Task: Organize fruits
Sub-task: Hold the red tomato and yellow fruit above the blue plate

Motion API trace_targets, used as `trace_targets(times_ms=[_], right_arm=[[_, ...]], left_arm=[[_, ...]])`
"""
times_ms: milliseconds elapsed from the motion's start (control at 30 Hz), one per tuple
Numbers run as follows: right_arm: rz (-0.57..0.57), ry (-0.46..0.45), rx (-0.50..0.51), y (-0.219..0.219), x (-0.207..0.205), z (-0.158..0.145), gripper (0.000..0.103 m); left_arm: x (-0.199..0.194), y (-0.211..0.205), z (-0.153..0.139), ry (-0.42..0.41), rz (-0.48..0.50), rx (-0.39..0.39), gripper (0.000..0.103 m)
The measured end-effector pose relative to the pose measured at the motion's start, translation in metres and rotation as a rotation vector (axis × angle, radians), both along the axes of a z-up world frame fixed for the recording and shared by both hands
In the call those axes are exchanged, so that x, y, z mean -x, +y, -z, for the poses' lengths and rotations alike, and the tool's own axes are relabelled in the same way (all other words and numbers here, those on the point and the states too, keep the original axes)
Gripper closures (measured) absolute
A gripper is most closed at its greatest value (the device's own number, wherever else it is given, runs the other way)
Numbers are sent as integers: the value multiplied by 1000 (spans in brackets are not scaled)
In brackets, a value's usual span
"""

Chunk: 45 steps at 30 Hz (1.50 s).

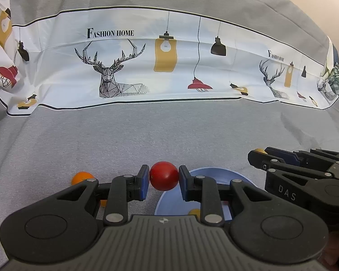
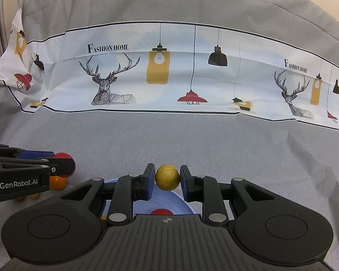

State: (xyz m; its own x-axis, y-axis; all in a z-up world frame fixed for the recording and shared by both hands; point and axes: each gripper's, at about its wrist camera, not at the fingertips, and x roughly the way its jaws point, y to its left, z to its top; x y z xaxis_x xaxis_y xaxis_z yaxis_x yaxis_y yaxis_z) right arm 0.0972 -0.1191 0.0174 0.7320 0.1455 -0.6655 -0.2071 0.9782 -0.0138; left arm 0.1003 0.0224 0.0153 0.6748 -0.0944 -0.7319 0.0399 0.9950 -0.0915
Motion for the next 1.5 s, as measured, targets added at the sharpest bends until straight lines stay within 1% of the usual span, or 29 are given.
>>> trace_targets(times_ms=[367,600,733,867,1100,1367,1500], right_arm=[[0,3,3,-1,0,-1,78],[17,4,11,-12,-1,0,78],[41,10,9,-22,-1,3,78],[40,33,23,-27,-1,9,78],[2,103,71,-26,-1,20,78],[-10,166,101,-29,-3,30,78],[-19,195,110,-27,-3,36,78]], left_arm=[[-2,-2,2,10,19,7,72],[-2,-10,5,28,59,22,72],[-2,-13,9,55,76,61,72],[-2,-21,14,90,123,84,72],[3,-44,25,134,232,60,72],[4,-59,37,182,301,16,72],[3,-61,41,198,310,-2,72]])
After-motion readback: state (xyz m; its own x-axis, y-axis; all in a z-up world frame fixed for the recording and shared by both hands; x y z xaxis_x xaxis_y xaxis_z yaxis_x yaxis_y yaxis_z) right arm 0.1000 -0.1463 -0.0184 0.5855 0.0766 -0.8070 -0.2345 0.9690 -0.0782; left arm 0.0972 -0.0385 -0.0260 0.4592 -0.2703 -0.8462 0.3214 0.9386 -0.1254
